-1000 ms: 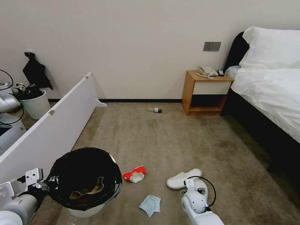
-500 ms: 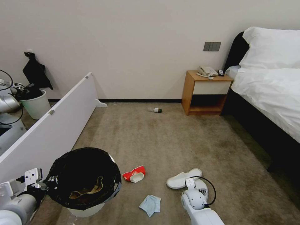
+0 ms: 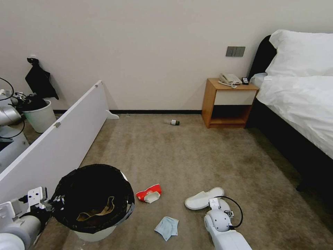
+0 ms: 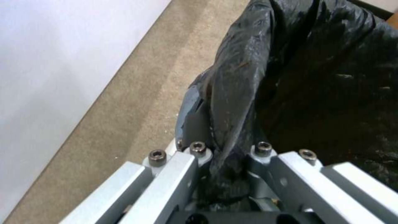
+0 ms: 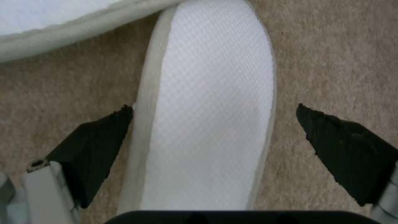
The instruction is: Pick up the trash bin, then pick up the garbage from the floor and place it into the trash bin.
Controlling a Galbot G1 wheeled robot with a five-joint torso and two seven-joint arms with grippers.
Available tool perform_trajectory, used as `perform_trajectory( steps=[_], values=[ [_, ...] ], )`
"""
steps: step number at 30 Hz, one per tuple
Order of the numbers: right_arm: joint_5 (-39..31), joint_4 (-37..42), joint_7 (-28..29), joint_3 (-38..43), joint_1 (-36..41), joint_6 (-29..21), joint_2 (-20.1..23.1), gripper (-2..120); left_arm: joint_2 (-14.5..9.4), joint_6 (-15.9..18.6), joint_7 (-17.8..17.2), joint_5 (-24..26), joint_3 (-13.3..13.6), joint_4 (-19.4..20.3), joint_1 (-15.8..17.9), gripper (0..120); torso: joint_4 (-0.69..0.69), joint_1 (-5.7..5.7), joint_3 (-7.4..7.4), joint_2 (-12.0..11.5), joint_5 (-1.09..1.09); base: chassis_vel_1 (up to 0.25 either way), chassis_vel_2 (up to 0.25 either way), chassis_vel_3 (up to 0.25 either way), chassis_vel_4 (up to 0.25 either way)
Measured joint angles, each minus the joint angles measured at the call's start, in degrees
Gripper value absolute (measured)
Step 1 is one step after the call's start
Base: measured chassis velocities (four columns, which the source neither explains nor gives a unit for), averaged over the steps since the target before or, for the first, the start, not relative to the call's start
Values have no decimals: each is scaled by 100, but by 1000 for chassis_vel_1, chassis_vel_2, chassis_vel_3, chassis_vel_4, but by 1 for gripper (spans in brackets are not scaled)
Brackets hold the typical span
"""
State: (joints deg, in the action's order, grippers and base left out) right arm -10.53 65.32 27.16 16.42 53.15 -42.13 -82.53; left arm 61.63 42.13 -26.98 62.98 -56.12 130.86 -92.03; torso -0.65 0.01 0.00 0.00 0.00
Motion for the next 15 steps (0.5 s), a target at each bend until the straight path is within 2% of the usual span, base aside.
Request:
perform_trajectory(
  steps=[9,12,14,15],
  values=[
    [7,-2,0,3,2,0,7,100,7,0,0,1,-31,34,-30,4,0,0,0,0,0,0,0,0,0],
    [13,1,-6,3,9,0,11,98,8,0,0,3,-42,37,-40,4,0,0,0,0,0,0,0,0,0],
    [14,3,-32,11,13,0,12,89,8,0,3,11,-58,42,-48,4,0,0,0,0,0,0,0,0,0],
    [14,3,-32,11,13,0,12,89,8,0,3,11,-58,42,-48,4,0,0,0,0,0,0,0,0,0]
  ],
)
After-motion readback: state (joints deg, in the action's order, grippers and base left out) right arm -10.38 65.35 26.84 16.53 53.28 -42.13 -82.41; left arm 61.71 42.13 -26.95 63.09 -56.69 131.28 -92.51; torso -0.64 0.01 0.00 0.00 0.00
